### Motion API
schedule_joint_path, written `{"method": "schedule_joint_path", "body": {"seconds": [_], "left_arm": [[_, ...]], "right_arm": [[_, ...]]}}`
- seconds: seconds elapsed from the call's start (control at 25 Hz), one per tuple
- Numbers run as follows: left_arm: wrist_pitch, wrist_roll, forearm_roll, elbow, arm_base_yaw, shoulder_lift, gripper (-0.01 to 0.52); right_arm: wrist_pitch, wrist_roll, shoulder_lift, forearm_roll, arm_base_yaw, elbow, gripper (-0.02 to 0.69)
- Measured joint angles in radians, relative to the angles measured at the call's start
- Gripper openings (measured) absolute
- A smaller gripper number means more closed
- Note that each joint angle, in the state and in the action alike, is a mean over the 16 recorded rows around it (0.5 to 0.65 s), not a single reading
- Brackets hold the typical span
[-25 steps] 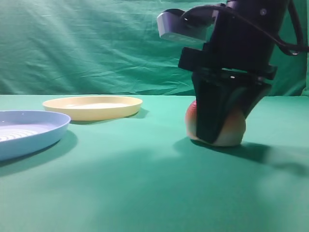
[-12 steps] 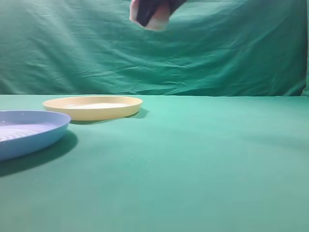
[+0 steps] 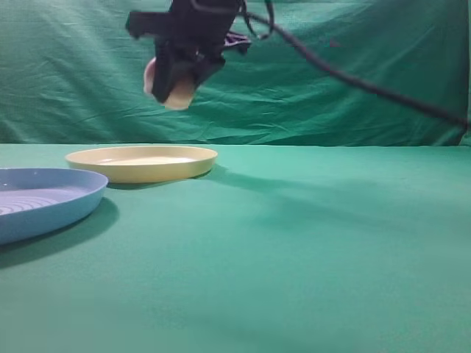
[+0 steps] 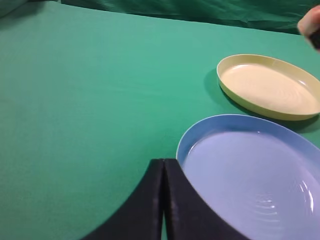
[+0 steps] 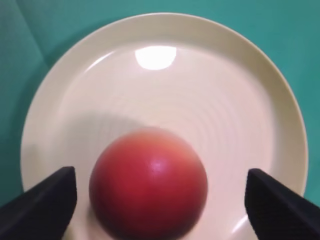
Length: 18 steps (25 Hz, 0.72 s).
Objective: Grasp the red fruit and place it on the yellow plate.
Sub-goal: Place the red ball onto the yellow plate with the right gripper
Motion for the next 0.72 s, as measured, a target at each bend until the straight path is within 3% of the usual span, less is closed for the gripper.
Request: {"method": "schedule_joint_path", "body": {"seconds": [0.2, 0.36, 0.48, 0.72], "left_arm": [[0.0, 0.0, 0.0, 0.0, 0.0, 0.0, 0.0], [0.0, 0.0, 0.0, 0.0, 0.0, 0.0, 0.0], [0.0, 0.0, 0.0, 0.0, 0.0, 0.0, 0.0], [0.0, 0.0, 0.0, 0.0, 0.0, 0.0, 0.0]], "right_arm": [[0.056, 0.054, 0.006, -0.092, 0.008, -0.043, 0.601], [0.12, 0.121, -0.017, -0.163, 0.009, -0.095, 0.606], [0.181, 0.175, -0.051, -0.201, 0.009, -0.137, 0.53], [0.312, 0.251, -0.147, -0.232, 0.009, -0.199, 0.298]]}}
